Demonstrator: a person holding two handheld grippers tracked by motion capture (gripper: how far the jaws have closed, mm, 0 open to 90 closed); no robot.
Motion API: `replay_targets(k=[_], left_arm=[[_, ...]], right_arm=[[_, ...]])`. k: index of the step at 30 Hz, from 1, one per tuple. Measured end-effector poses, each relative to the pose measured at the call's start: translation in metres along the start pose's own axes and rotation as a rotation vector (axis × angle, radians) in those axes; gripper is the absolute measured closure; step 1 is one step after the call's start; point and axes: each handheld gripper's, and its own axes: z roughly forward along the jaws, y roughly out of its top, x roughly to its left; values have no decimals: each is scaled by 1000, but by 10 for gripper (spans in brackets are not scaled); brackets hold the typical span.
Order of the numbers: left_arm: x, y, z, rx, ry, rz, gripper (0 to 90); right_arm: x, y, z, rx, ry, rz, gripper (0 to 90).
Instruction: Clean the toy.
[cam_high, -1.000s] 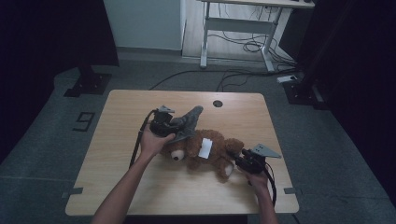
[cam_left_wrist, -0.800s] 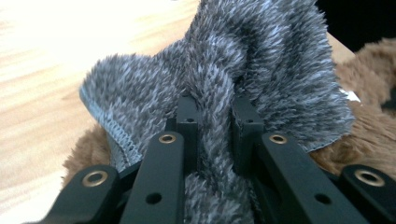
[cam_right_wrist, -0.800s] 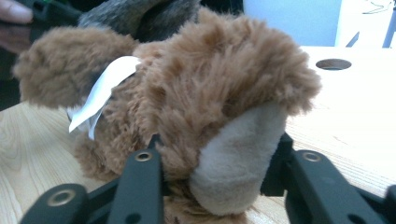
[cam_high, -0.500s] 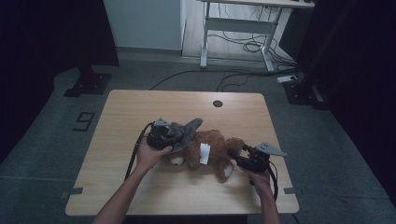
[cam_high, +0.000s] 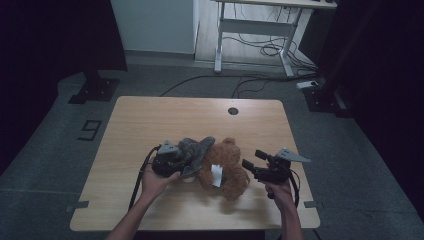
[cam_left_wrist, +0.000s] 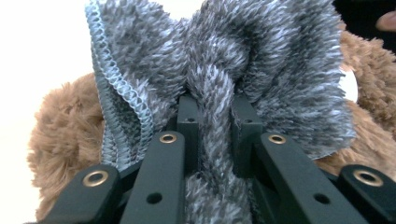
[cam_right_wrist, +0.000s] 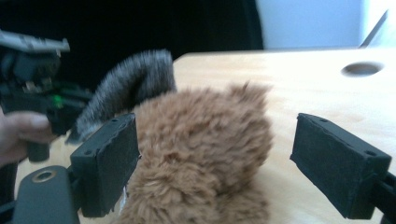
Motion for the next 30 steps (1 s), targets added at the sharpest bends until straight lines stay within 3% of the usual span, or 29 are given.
replay_targets(k=[3, 5, 11, 13, 14, 15, 18, 21, 22, 23, 26, 29, 30], left_arm=[[-1, -5, -3, -7, -10, -6, 773], [-2, -9, -5, -9, -11, 1, 773], [-2, -20, -12, -19, -40, -16, 773], [-1, -24, -13, -24, -45, -23, 773], [-1, -25, -14, -25, -44, -25, 773], [-1, -26, -15, -29, -46, -27, 773], [-5, -28, -15, -50, -40, -20, 773], [-9, -31, -15, -73, -31, -11, 773], [-10, -32, -15, -79, -34, -9, 774], [-11, -34, -14, -83, -45, -12, 774], [-11, -34, -4, -104, -63, -33, 774], [-10, -28, 4, -105, -68, -49, 775], [-11, -22, 12, -98, -75, -57, 775]], right_arm=[[7, -16, 31, 136, 3, -28, 140], [9, -20, 38, 162, 3, -34, 129], [14, -35, 56, 248, 80, -34, 115], [15, -42, 61, 267, 95, -56, 205], [19, -45, 63, 278, 95, -94, 342], [19, -45, 63, 278, 95, -94, 342], [24, -40, 61, 238, 35, -147, 527], [26, -36, 60, 207, 5, -183, 550], [30, -27, 57, 175, -16, -239, 555], [30, -27, 57, 175, -16, -239, 555], [32, -13, 59, 156, -83, -345, 553], [21, -14, 64, 151, -97, -312, 546], [6, -19, 66, 147, -109, -257, 541]])
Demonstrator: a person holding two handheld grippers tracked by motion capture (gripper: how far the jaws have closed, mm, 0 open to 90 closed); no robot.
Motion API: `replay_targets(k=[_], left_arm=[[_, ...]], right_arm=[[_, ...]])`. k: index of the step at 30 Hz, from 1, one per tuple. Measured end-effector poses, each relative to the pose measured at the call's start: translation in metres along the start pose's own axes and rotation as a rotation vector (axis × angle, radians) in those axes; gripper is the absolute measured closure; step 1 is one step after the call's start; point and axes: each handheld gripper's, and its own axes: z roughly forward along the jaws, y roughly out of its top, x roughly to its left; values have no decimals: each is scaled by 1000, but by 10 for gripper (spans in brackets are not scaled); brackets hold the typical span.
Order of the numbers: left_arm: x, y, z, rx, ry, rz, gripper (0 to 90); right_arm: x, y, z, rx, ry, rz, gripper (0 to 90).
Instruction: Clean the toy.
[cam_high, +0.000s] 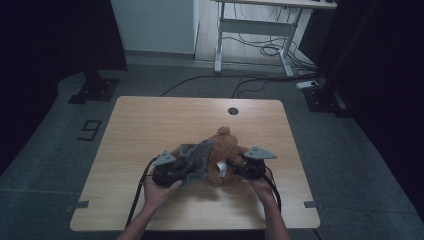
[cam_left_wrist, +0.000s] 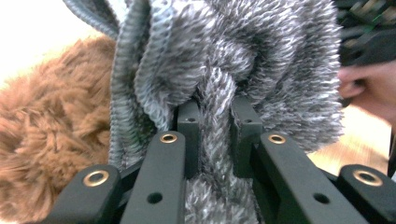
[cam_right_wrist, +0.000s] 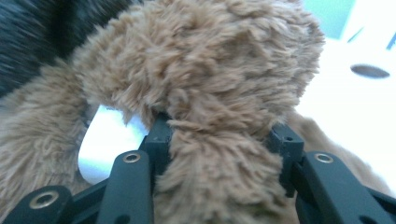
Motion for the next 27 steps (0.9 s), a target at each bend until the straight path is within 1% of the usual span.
replay_targets(k=[1, 2, 4, 5, 7, 9, 10, 13, 15, 16, 17, 18, 19, 20, 21, 23, 24, 25, 26, 27], left_arm=[[0, 0, 0, 0, 0, 0, 775], [-2, 2, 4, 7, 5, 7, 775], [-6, 3, 8, 16, 12, 27, 775], [-8, 3, 9, 19, 12, 30, 775], [-11, 0, 8, 21, 6, 33, 775], [-14, -4, 5, 23, -5, 32, 775], [-17, -7, 2, 25, -12, 31, 774], [-21, -5, -3, 19, -5, 30, 771], [-24, 5, -5, 13, 3, 41, 771], [-26, 12, -5, 9, 6, 48, 771], [-29, 20, -4, 4, 3, 55, 771], [-37, 37, 1, -16, -5, 78, 771], [-37, 37, 1, -16, -5, 78, 770], [-50, 53, 11, -19, -16, 120, 770], [-50, 53, 11, -19, -16, 120, 770], [-64, 65, 27, -2, -22, 160, 770], [-77, 72, 48, 34, -30, 179, 770], [-77, 72, 48, 34, -30, 179, 770], [-82, 73, 60, 58, -22, 194, 770], [-85, 72, 71, 90, -4, 215, 770]], right_arm=[[0, 0, 0, 0, 0, 0, 541], [-5, -5, 1, 0, -5, 23, 538], [-10, -13, 1, 4, 0, 56, 526], [-12, -16, -1, 6, 7, 72, 520], [-16, -20, -7, 20, 37, 104, 514], [-16, -24, -11, 24, 58, 112, 521], [-14, -29, -13, 26, 75, 118, 535], [-11, -31, -14, 32, 82, 116, 550], [-8, -32, -14, 27, 80, 112, 559], [-8, -33, -13, 24, 81, 124, 564], [-8, -33, -13, 24, 81, 124, 564], [-8, -34, -12, 19, 86, 125, 565], [-8, -34, -12, 19, 86, 125, 565], [-8, -34, -12, 14, 86, 118, 565], [-8, -34, -12, 14, 86, 118, 565], [-8, -34, -13, 10, 86, 114, 565], [-9, -34, -13, 6, 88, 114, 564], [-9, -34, -13, 6, 88, 114, 564], [-9, -34, -13, 8, 91, 118, 564], [-9, -34, -13, 8, 91, 118, 564]])
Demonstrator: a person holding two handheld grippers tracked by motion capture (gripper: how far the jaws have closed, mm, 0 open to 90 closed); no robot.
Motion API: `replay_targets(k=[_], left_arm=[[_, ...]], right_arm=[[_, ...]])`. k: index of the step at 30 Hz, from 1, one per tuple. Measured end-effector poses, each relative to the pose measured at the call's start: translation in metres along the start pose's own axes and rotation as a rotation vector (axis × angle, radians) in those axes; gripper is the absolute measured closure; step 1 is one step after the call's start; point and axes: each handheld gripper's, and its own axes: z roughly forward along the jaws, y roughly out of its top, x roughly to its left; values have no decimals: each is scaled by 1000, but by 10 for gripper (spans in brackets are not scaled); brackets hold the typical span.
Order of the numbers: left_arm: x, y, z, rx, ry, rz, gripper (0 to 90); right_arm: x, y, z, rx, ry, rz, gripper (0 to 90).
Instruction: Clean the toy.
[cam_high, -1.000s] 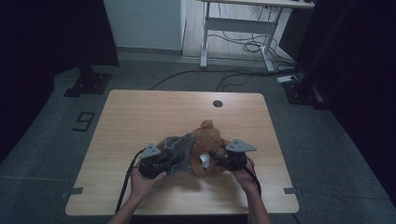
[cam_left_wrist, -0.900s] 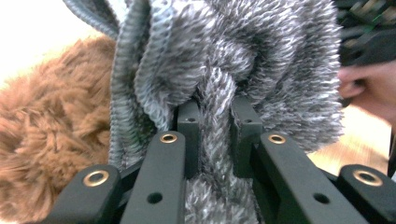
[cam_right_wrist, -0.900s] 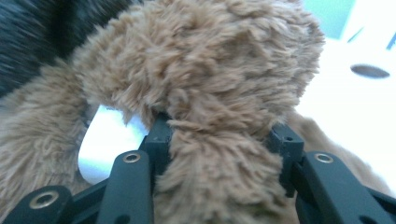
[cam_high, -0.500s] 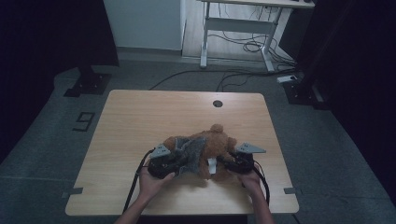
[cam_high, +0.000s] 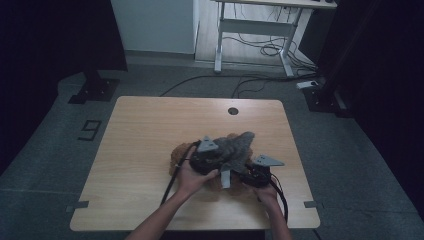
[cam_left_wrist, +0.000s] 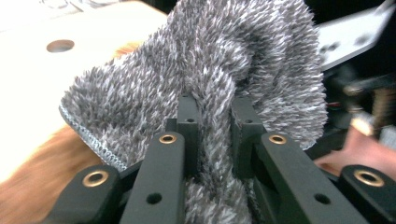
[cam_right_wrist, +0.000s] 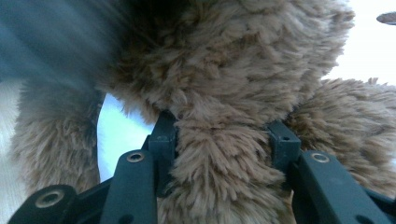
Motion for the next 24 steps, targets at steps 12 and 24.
replay_targets(k=[12, 24], left_arm=[[12, -20, -1, 27, 77, 33, 774], [62, -44, -70, 9, 250, -43, 773]], right_arm=[[-4, -2, 0, 6, -2, 8, 572], [-7, -4, -2, -7, 11, 29, 571]])
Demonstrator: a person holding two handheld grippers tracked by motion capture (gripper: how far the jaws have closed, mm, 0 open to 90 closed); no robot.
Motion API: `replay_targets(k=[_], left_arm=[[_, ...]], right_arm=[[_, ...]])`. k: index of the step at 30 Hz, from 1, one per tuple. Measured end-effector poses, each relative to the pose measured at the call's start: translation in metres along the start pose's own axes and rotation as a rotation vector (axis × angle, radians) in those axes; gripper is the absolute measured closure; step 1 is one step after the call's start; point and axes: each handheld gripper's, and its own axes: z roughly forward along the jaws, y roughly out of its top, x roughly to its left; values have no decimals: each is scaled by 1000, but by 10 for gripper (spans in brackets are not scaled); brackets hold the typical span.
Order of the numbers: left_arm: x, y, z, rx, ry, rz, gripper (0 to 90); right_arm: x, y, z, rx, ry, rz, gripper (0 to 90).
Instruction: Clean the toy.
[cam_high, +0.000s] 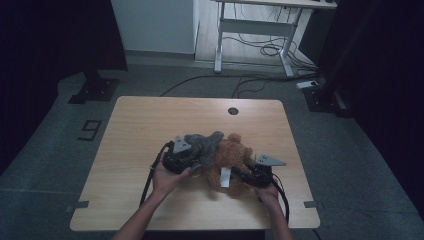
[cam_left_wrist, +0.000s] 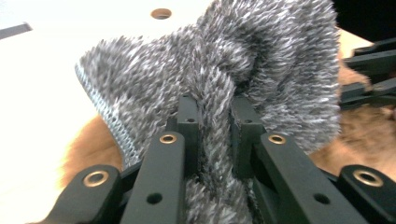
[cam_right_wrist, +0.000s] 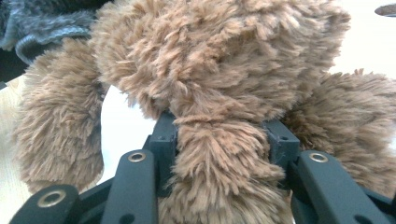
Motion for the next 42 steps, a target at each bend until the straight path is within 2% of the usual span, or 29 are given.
replay_targets(k=[2, 3, 6, 9, 10, 11, 13, 14, 15, 16, 17, 20, 21, 22, 27, 28, 29, 30, 32, 33, 34, 37, 39, 42], left_arm=[[11, -5, -9, -2, 25, -24, 772], [23, -13, -15, 1, 37, -60, 772], [33, -23, -17, 14, 35, -94, 772], [46, -42, -15, 26, 26, -170, 774], [46, -42, -15, 26, 26, -170, 774], [52, -49, -13, 49, 35, -184, 774], [55, -52, -12, 66, 40, -192, 774], [58, -56, -11, 77, 36, -206, 774], [63, -60, -11, 76, 6, -249, 774], [63, -60, -11, 76, 6, -249, 774], [65, -57, -15, 46, -29, -275, 774], [62, -49, -20, 20, -45, -269, 775], [56, -36, -23, -4, -66, -247, 775], [56, -36, -23, -4, -66, -247, 775], [24, -3, -16, -25, -109, -159, 775], [16, 4, -12, -22, -119, -143, 775], [1, 16, 0, -14, -146, -120, 775], [1, 16, 0, -14, -146, -120, 775], [-17, 29, 15, -3, -190, -105, 775], [-38, 40, 31, 19, -217, -63, 775], [-38, 40, 31, 19, -217, -63, 775], [-66, 50, 57, 73, -197, 17, 774], [-73, 50, 66, 90, -176, 43, 774], [-68, 49, 67, 82, -180, 22, 774]], right_arm=[[-1, 0, 0, -2, 2, 5, 571], [-1, 0, 0, -3, 6, 6, 571], [-1, 0, 0, -3, 6, 5, 570], [0, -1, 0, -4, 3, 0, 570], [0, -1, 0, -4, 3, 0, 570], [0, -1, -1, -7, 1, 3, 570], [-1, -2, -2, -7, -1, 7, 570], [-1, -2, -2, -7, -1, 7, 570], [-2, -2, -2, -8, -1, 12, 571], [-2, -2, -2, -8, -1, 12, 571], [-2, -2, -2, -6, -3, 11, 571], [-3, -3, -2, -7, -6, 19, 572], [-4, -3, -2, -7, -4, 25, 572], [-4, -3, -2, -7, -4, 25, 572], [-3, -3, -2, -9, -6, 14, 571], [-3, -3, -3, -7, -6, 13, 571], [-3, -3, -3, -8, -5, 14, 571], [-3, -3, -3, -8, -5, 14, 571], [-3, -3, -3, -8, -4, 14, 571], [-3, -3, -2, -11, -3, 13, 571], [-3, -3, -2, -11, -3, 13, 571], [-3, -3, -3, -5, -3, 18, 571], [-3, -3, -3, 0, -16, 18, 571], [-5, -4, -3, -3, -14, 25, 571]])
